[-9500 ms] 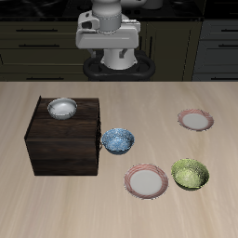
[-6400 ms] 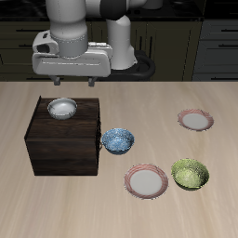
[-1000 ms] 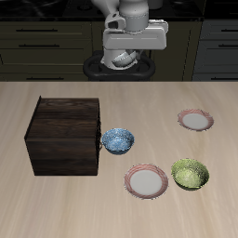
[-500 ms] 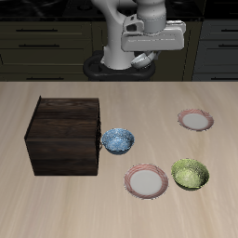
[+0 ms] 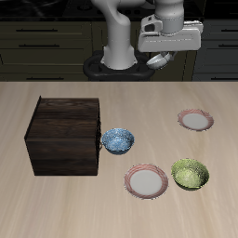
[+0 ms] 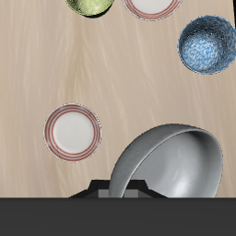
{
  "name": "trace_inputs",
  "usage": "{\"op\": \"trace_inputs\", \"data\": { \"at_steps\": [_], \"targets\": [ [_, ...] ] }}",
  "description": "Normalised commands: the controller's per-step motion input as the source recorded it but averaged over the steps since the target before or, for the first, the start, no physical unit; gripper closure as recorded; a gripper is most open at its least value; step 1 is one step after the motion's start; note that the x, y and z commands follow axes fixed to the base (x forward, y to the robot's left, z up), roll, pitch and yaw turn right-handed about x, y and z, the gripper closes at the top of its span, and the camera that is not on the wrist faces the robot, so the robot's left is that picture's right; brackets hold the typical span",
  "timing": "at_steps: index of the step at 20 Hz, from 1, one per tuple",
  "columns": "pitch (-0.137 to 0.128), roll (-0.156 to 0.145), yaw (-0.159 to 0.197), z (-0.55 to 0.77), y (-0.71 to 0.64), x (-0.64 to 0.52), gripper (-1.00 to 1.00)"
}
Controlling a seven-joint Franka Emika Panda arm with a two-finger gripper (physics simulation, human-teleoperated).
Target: Place the white bowl onto the plate that is on the left side of the table
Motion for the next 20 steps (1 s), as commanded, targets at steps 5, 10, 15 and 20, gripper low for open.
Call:
{"op": "trace_inputs", "data": {
  "at_steps": [5, 10, 15, 20],
  "targets": [
    [-0.017, -0.034, 0.005, -0.05, 0.33, 0.03, 1.00],
    [0.029, 0.024, 0.002, -0.09, 0.27, -0.02, 1.00],
    [-0.019, 0.036, 0.033, -0.06, 0.43, -0.11, 1.00],
    [0.017, 0.001, 0.018, -0.14, 0.36, -0.01, 1.00]
  ]
}}
